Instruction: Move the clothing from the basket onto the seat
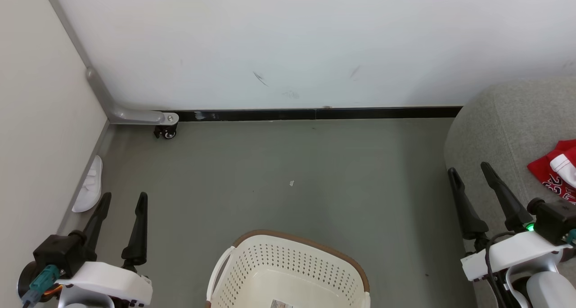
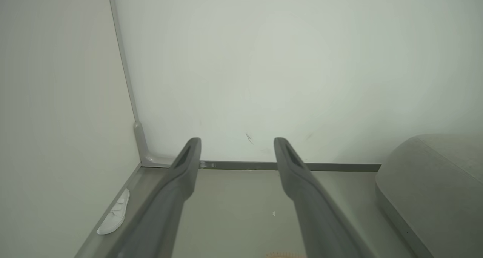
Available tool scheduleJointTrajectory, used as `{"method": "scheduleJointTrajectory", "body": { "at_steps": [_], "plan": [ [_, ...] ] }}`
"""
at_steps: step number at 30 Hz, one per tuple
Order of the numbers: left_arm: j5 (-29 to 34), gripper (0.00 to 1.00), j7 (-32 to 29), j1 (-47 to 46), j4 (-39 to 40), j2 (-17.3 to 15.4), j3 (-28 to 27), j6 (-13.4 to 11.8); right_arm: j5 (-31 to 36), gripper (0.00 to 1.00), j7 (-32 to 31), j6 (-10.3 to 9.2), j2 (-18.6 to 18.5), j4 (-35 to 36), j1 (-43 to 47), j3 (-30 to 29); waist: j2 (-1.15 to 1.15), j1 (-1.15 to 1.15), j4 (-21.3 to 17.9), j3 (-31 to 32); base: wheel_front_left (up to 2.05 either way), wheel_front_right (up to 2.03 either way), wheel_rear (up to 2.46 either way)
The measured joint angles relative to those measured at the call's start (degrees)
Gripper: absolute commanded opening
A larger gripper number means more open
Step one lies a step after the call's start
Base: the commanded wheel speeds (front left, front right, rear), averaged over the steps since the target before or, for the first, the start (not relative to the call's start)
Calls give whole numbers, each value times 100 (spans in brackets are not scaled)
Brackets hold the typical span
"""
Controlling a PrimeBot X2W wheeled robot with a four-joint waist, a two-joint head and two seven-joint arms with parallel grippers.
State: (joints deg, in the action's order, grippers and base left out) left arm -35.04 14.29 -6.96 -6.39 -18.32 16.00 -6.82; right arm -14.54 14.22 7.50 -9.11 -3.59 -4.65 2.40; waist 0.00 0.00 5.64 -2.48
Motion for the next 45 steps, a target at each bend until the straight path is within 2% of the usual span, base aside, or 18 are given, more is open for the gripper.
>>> {"method": "scheduleJointTrajectory", "body": {
  "at_steps": [30,37,38,41,45],
  "plan": [
    [348,100,0,66,-9,207,-270,153,156,100,1,0,129,274,118,-30,0,0,-25,19,0,0,0],
    [390,100,0,68,-31,244,-320,278,156,100,1,0,145,282,215,-66,0,0,-23,33,0,0,0],
    [389,0,0,73,-36,255,-316,315,156,0,0,0,148,272,229,-65,0,0,-22,38,0,0,0],
    [377,0,-16,204,-233,463,-219,318,153,0,-11,0,243,74,332,9,0,0,-23,37,0,0,0],
    [223,0,-62,268,-250,527,-234,331,10,0,-11,0,272,36,441,15,0,0,-24,37,0,0,0]
  ]
}}
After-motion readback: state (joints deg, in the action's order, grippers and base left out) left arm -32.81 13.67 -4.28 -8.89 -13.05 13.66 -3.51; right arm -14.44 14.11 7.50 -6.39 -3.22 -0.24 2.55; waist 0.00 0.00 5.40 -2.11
